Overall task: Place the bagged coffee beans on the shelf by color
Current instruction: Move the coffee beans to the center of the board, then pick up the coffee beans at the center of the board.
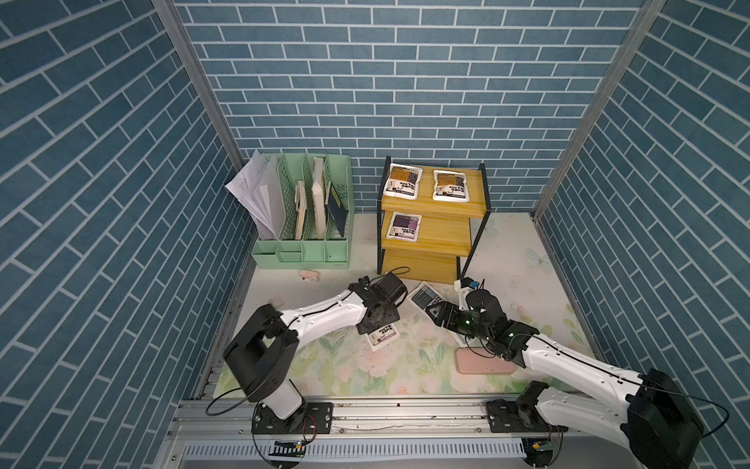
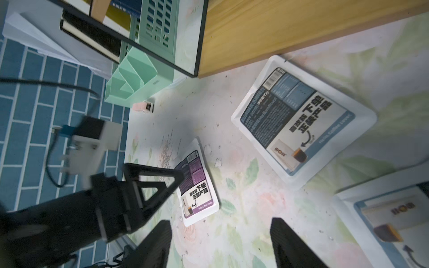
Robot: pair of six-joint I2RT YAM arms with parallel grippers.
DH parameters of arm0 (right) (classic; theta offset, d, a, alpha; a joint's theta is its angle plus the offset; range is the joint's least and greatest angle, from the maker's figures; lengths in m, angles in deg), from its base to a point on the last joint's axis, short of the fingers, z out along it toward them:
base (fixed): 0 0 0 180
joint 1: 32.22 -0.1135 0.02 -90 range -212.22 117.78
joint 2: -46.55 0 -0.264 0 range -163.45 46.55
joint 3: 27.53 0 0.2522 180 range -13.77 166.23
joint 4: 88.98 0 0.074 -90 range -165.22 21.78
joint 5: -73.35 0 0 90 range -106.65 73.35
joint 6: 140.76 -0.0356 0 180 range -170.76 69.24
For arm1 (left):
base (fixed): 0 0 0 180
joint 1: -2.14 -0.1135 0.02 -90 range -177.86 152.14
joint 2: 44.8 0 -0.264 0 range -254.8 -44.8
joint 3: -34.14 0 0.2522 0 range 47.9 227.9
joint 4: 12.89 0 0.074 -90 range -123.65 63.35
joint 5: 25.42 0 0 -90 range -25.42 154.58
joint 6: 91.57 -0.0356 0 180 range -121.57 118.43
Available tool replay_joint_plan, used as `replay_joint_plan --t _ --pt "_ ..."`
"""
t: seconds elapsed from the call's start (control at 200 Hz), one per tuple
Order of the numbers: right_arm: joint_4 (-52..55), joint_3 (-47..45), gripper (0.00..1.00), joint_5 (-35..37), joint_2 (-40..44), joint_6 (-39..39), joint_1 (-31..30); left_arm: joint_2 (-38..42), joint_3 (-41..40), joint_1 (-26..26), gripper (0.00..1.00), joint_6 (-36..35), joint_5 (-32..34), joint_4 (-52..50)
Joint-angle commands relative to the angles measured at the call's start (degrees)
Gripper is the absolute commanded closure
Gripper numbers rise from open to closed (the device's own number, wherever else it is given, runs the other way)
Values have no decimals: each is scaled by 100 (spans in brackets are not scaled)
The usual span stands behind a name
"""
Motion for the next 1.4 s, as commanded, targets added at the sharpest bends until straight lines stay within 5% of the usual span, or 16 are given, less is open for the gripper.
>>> replay_joint_plan --t 0.0,0.12,0.195,0.345,0.495,1.395 --pt "54 267 32 -610 -413 389 -7 1256 -356 -623 16 -986 -427 -52" --pt "106 825 37 -1014 -1206 746 -146 2859 -1908 -2096 23 -1602 -2310 1007" --pt "535 1429 42 -918 -1815 1053 -328 3071 -2481 -3007 34 -1958 -3235 1126" --pt "553 2024 50 -941 -2825 1160 -448 2982 -3259 -3574 60 -1992 -3881 1902" --pt "563 2555 54 -979 -3718 1325 -444 2548 -3912 -3662 73 -1518 -4285 3054" --pt "-740 2214 73 -2354 -4640 1025 -329 502 -4362 -3138 71 -1248 -4656 5480"
